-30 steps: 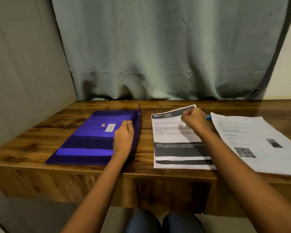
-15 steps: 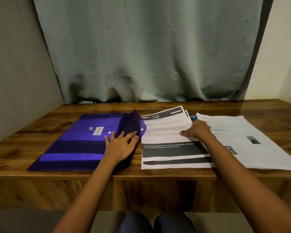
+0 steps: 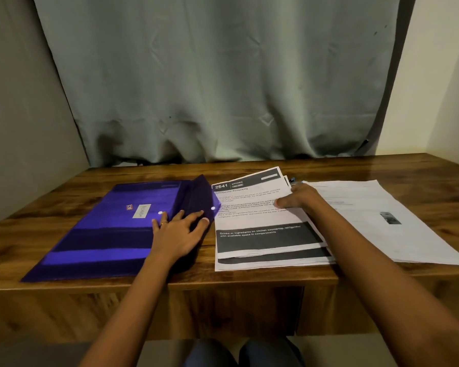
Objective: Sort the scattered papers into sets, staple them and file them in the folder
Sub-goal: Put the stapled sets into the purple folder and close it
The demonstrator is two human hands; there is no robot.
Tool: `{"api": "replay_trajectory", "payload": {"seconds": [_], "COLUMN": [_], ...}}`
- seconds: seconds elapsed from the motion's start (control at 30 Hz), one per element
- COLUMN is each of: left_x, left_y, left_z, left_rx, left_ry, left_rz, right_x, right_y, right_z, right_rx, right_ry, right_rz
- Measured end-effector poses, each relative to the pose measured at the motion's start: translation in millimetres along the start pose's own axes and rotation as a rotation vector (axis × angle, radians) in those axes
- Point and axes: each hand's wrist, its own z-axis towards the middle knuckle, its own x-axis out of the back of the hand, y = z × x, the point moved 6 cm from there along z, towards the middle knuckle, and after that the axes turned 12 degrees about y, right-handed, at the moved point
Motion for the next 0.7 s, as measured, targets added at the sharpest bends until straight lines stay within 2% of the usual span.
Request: {"api": "replay_trajectory", "payload": {"seconds": [0.33,0.7], "left_x": [-1.2,-0.3], "left_y": [-2.0,-2.3], "left_z": [0.7,-1.1], "left_rx": [0.0,-0.006], "left_ry": [-0.011,-0.013], "left_rz": [0.02,0.016], "right_x": [-7.2,7.7], "right_y": [-0.8,-1.8], "right_z": [4.6,-3.2], "right_rx": [-0.012,0.023], "right_ry": [0.071,0.164], "right_rz": [-0.144,-0.016]}}
